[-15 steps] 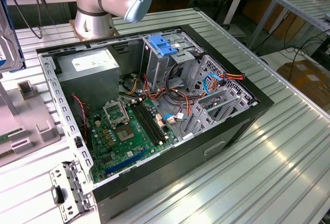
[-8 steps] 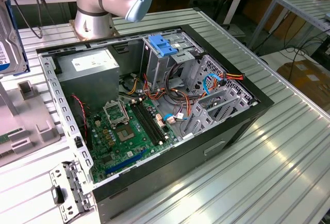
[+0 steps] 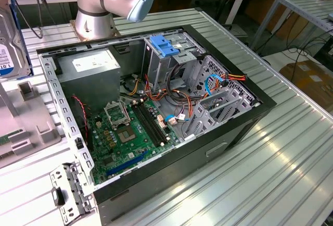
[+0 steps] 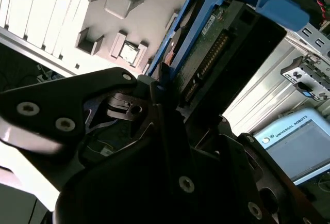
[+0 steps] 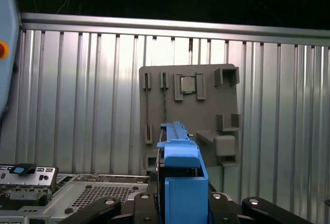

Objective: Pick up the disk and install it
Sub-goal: 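Pick up the disk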

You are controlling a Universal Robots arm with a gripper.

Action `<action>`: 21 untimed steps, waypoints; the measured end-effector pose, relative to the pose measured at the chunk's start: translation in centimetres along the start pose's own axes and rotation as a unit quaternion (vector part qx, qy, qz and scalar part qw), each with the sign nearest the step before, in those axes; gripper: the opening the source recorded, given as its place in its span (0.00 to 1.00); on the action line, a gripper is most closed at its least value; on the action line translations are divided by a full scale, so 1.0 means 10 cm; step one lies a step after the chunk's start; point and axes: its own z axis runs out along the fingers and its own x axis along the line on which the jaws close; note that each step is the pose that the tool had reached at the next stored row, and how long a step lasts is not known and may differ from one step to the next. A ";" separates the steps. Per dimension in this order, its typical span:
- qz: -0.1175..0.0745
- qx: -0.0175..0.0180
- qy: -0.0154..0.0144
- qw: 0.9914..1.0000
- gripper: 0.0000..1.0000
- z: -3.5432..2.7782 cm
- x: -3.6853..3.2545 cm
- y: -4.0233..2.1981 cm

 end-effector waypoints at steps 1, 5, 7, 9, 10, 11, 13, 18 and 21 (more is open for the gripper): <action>0.000 0.000 0.000 1.000 0.37 0.000 0.021 -0.009; 0.000 0.000 0.000 1.000 0.37 -0.003 0.089 -0.045; 0.000 -0.001 0.000 1.000 0.37 -0.003 0.111 -0.056; 0.000 -0.001 0.000 1.000 0.37 -0.004 0.132 -0.066; 0.000 -0.001 0.000 1.000 0.37 -0.004 0.144 -0.071; 0.000 -0.001 0.000 1.000 0.37 -0.005 0.155 -0.077; 0.000 -0.001 0.000 1.000 0.37 -0.005 0.182 -0.094; 0.000 -0.002 0.000 1.000 0.37 -0.007 0.240 -0.136; 0.000 -0.002 0.000 1.000 0.37 -0.009 0.267 -0.155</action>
